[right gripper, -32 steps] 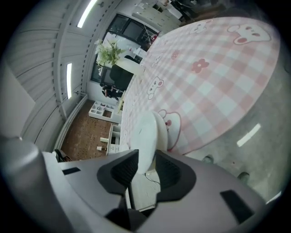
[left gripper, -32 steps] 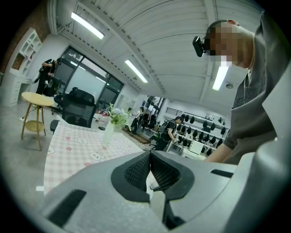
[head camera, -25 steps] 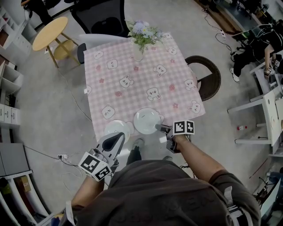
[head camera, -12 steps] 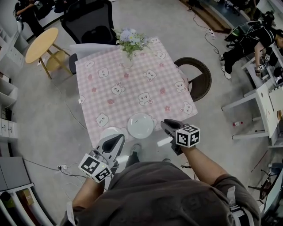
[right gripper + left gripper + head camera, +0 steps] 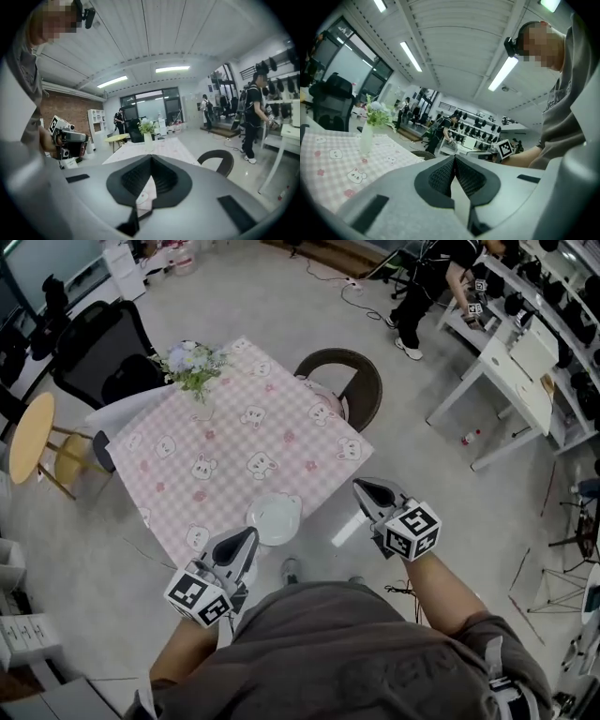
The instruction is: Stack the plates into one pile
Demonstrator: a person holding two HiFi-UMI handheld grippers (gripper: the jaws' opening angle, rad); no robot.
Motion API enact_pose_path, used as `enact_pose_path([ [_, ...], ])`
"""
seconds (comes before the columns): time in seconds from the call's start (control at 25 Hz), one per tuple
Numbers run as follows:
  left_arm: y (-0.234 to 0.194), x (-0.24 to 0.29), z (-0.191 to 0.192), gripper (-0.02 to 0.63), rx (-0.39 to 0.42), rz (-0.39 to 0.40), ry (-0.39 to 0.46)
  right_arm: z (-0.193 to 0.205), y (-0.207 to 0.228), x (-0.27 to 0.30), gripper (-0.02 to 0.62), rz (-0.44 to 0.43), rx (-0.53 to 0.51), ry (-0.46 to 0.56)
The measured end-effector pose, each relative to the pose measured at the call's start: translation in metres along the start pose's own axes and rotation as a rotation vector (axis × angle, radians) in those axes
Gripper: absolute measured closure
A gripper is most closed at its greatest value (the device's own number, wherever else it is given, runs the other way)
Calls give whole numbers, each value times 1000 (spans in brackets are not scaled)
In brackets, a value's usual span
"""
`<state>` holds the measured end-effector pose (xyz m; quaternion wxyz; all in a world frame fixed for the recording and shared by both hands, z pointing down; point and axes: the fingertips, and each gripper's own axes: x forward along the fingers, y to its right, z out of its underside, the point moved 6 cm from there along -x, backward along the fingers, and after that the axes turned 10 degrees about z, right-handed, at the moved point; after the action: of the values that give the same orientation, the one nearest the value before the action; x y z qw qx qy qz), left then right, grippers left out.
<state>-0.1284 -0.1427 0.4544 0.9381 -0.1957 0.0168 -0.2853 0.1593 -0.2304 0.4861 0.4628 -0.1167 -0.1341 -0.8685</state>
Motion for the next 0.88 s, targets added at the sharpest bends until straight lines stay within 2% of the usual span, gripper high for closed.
enact_pose_path([
  [0.24,55,21,-3,600,60,111,-17,8,4,-99,603,125,18,70],
  [0.52,164,32,40,600,56,207,-53,56,-22,-222,603,168,-8,71],
  [0.72,216,18,59,601,61,236,-81,90,-40,-279,603,200,38,61],
  [0.88,220,-3,51,600,84,223,-65,91,-61,-286,603,194,25,62],
])
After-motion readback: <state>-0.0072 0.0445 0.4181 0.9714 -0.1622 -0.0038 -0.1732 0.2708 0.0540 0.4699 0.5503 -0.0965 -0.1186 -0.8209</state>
